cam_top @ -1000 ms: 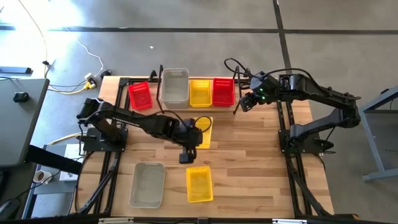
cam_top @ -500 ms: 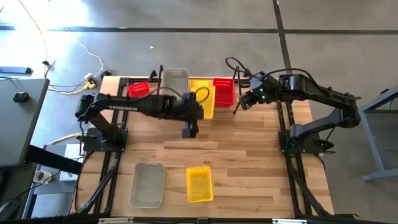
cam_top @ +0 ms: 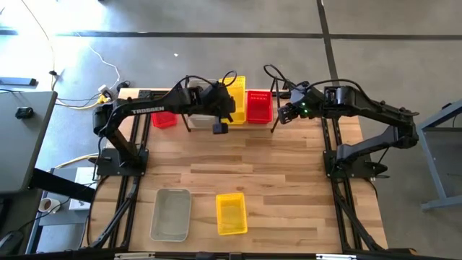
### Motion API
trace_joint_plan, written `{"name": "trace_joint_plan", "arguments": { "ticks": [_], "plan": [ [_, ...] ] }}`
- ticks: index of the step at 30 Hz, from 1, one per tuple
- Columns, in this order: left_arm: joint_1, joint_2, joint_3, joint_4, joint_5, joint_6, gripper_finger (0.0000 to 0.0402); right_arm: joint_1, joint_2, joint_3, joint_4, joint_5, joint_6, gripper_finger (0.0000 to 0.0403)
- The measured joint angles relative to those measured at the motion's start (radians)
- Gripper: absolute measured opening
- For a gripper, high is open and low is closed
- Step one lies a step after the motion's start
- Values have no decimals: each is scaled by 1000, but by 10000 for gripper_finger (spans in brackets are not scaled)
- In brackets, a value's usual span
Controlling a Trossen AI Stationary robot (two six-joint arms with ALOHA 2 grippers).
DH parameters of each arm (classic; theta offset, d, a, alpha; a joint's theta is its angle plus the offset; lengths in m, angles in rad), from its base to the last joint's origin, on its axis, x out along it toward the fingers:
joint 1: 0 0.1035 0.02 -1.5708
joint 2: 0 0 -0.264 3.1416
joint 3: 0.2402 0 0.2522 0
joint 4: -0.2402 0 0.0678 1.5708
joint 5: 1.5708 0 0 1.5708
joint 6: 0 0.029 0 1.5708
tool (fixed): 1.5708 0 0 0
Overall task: Stack baskets on shelf by color
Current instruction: Stack the top yellow bin on the yellow bin on the shelf
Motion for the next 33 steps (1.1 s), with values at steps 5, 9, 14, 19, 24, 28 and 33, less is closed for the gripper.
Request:
{"name": "trace_joint_plan", "arguments": {
  "ticks": [5,9,14,19,24,28,33],
  "plan": [
    [22,44,0,-1,23,5,0,0,0,0,0,0,14,151],
    [23,75,0,13,23,-3,0,0,0,0,0,0,12,151],
    [21,114,-1,15,22,-12,0,0,0,0,0,0,12,151],
    [18,141,-1,10,5,-18,0,0,0,0,0,-1,14,151],
    [19,142,-2,2,6,-23,0,0,0,0,0,-12,12,151],
    [18,142,-2,-2,15,-18,0,0,0,0,0,-23,11,151],
    [17,159,-2,-5,20,-13,0,0,0,0,0,-29,12,151]
  ]
}}
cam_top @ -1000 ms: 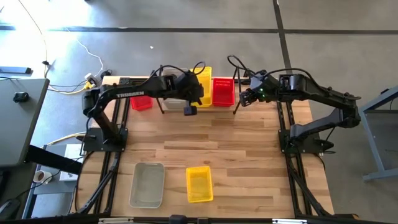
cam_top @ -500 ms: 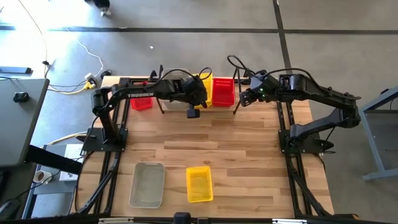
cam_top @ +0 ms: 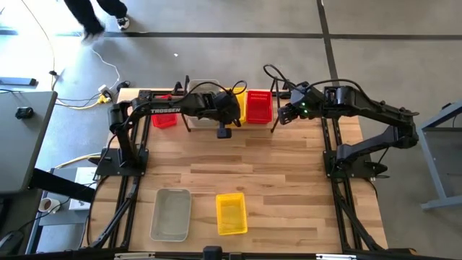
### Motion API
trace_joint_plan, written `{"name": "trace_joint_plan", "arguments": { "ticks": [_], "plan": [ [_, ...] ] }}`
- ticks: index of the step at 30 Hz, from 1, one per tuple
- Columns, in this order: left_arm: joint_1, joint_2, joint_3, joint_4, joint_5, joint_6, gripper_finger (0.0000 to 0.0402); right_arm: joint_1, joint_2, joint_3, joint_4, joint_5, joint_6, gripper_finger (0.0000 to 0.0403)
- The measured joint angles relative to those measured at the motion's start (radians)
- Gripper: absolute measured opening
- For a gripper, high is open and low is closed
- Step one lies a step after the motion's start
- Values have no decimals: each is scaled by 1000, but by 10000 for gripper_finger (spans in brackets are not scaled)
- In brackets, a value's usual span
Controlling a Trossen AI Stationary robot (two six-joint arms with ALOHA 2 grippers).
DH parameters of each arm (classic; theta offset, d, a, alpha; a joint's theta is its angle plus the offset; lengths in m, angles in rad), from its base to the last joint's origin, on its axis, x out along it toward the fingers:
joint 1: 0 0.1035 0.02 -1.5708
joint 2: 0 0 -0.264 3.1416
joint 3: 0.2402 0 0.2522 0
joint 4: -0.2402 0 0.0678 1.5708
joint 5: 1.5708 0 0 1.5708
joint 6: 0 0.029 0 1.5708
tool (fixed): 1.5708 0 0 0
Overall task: Stack baskets on shelf by color
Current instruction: Stack the top yellow bin on the yellow bin on the shelf
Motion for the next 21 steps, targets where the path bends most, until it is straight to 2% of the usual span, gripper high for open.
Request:
{"name": "trace_joint_plan", "arguments": {
  "ticks": [9,21],
  "plan": [
    [0,24,0,-1,-4,-4,1,0,0,0,0,-1,-19,151],
    [2,24,0,14,-21,-18,27,0,0,0,0,-1,-19,151]
  ]
}}
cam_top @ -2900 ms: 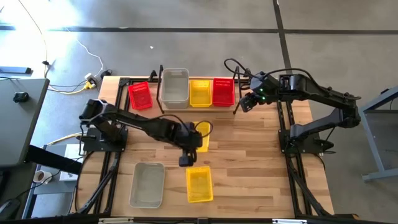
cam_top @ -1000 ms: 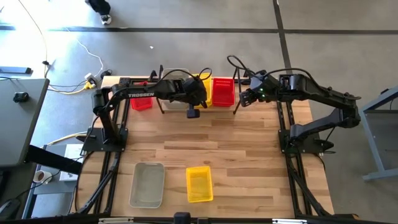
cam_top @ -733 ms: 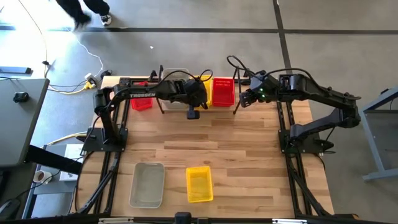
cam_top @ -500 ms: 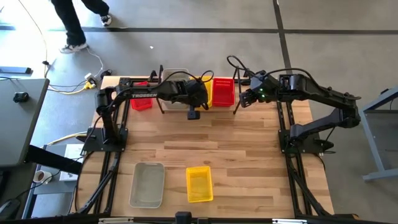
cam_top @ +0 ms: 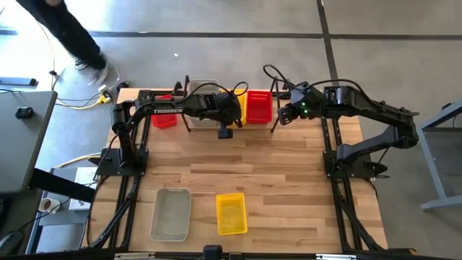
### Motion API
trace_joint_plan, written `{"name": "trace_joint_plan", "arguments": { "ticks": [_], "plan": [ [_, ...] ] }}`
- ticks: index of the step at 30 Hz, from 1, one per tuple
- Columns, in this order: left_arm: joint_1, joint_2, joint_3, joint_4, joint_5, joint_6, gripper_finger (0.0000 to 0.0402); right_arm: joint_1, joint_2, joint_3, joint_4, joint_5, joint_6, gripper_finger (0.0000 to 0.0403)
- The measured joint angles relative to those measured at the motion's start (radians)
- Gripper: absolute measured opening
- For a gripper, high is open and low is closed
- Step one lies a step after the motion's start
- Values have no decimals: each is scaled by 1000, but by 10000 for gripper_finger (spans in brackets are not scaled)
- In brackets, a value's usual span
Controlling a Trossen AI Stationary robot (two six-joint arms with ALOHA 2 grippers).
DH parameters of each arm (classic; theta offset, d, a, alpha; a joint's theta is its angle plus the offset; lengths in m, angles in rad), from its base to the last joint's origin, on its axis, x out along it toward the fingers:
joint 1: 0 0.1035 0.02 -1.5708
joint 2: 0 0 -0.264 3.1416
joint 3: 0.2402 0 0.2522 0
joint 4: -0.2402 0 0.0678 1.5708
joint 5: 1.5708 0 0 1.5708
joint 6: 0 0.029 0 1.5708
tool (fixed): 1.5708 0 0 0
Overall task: Stack baskets on shelf by color
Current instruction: Stack the top yellow bin on the yellow bin on the shelf, then stack the red bin on the red bins on the shelf
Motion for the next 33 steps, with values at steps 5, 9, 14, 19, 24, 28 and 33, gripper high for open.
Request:
{"name": "trace_joint_plan", "arguments": {
  "ticks": [5,9,14,19,24,28,33],
  "plan": [
    [0,0,0,0,-4,19,47,0,0,0,0,0,0,151],
    [-4,0,0,0,8,18,77,0,0,0,0,0,0,151],
    [-22,-10,0,-3,4,-4,119,0,0,0,0,0,-1,151],
    [-41,-69,1,-13,5,-63,152,0,0,0,0,0,-27,151],
    [-48,-160,1,-51,-3,-126,162,-2,0,0,0,0,-58,151],
    [-47,-248,1,-90,-37,-202,159,-2,0,0,5,0,-110,151],
    [-19,-358,1,-151,-85,-337,157,-2,0,0,23,1,-206,151]
  ]
}}
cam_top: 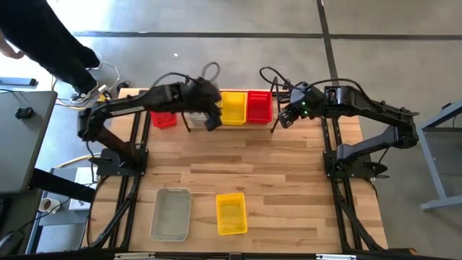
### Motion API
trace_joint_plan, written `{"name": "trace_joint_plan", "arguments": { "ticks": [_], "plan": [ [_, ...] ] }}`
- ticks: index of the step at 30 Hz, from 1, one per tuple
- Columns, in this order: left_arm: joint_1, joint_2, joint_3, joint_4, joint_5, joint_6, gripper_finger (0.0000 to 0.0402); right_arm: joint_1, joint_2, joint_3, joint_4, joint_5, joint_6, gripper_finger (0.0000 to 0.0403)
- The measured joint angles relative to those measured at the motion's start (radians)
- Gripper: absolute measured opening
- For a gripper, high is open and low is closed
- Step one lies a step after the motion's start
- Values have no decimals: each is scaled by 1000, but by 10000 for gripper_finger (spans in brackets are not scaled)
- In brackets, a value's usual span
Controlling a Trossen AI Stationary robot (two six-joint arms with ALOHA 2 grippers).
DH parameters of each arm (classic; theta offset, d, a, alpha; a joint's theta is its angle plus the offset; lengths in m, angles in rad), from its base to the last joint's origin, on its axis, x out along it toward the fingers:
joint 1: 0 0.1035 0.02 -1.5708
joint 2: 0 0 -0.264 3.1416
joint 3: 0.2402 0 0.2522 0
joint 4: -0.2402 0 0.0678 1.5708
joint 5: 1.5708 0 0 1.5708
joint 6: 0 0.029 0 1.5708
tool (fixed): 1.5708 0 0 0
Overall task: Stack baskets on shelf by color
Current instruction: Stack the red bin on the red bins on the shelf
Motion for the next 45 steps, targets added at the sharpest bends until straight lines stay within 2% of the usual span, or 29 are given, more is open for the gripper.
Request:
{"name": "trace_joint_plan", "arguments": {
  "ticks": [7,12,26,34,45],
  "plan": [
    [119,-89,-3,-181,-30,-202,157,0,0,0,101,0,-181,151],
    [229,-126,-79,-288,-63,-327,157,-2,0,0,144,0,-291,151],
    [445,-210,-344,-274,-43,-569,156,-137,0,0,147,-145,-425,151],
    [543,-210,-354,-259,-40,-625,156,-185,0,0,147,-175,-477,151],
    [609,-209,-355,-80,11,-788,156,-210,0,0,147,-187,-557,151]
  ]
}}
